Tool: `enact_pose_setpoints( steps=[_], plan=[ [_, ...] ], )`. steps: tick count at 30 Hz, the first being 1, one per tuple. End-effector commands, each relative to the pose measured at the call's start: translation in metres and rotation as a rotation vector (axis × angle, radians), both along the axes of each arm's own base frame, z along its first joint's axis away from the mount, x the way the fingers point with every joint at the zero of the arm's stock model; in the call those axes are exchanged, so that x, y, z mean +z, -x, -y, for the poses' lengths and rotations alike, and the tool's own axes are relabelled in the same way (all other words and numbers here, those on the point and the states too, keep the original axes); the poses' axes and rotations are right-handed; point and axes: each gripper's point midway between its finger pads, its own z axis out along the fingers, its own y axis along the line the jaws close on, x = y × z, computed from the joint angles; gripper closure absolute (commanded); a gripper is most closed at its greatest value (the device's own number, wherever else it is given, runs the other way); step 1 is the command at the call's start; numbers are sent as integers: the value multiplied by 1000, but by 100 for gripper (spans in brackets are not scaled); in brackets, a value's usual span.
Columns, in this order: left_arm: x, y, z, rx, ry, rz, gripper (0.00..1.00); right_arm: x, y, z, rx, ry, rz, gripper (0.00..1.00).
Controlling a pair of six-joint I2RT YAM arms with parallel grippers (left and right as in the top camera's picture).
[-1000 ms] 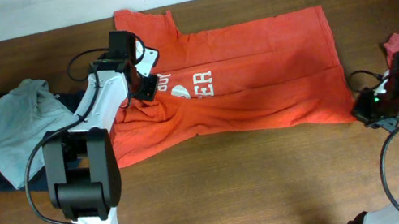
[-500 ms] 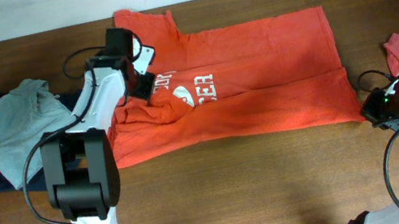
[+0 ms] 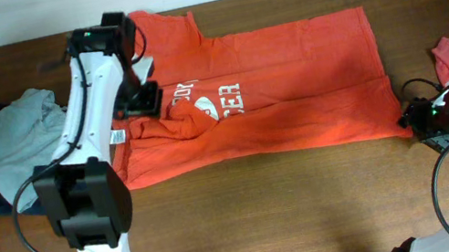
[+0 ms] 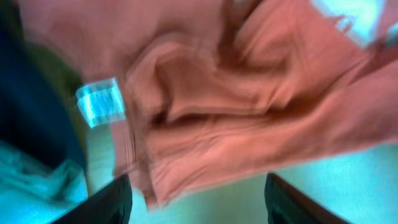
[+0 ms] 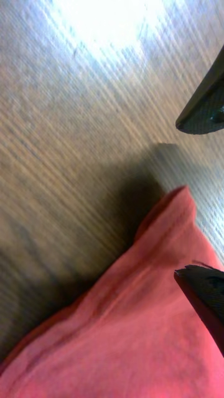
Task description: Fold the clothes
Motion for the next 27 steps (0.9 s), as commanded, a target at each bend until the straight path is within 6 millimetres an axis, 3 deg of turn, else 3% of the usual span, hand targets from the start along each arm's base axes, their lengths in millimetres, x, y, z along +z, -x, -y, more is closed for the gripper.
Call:
enact_pose_setpoints(
  steps=[1, 8, 11, 14, 16, 18, 19, 20, 23, 25, 27],
  plan=[
    [-12, 24, -35, 205, -40, -108, 34, -2, 1, -7, -7, -46, 9, 26],
    [-56, 65, -58, 295, -10, -278, 37, -2, 3, -8, -6, -51, 1, 26],
    [-81, 68, -53, 298, 27, -275, 39, -2, 3, -8, -6, -50, 1, 26],
    [-96, 70, -45, 288, 65, -270, 47, -2, 3, -8, -6, -49, 3, 26],
    [-103, 73, -47, 281, 57, -269, 60, -2, 3, -8, -6, -49, 3, 26],
    [-109, 76, -53, 262, 28, -269, 93, -2, 3, -8, -6, -49, 3, 27],
    [-111, 78, -56, 260, 9, -270, 99, -2, 3, -8, -6, -49, 2, 30],
    [-113, 79, -59, 257, -9, -270, 99, -2, 3, -8, -6, -49, 2, 32],
    [-114, 82, -67, 249, -55, -273, 99, -2, 3, -7, -7, -44, 1, 49],
    [-114, 82, -75, 246, -96, -269, 99, -2, 3, -4, -6, -32, -1, 67],
    [-114, 82, -84, 251, -132, -263, 99, -5, 12, 3, -22, 11, -48, 93]
  ],
)
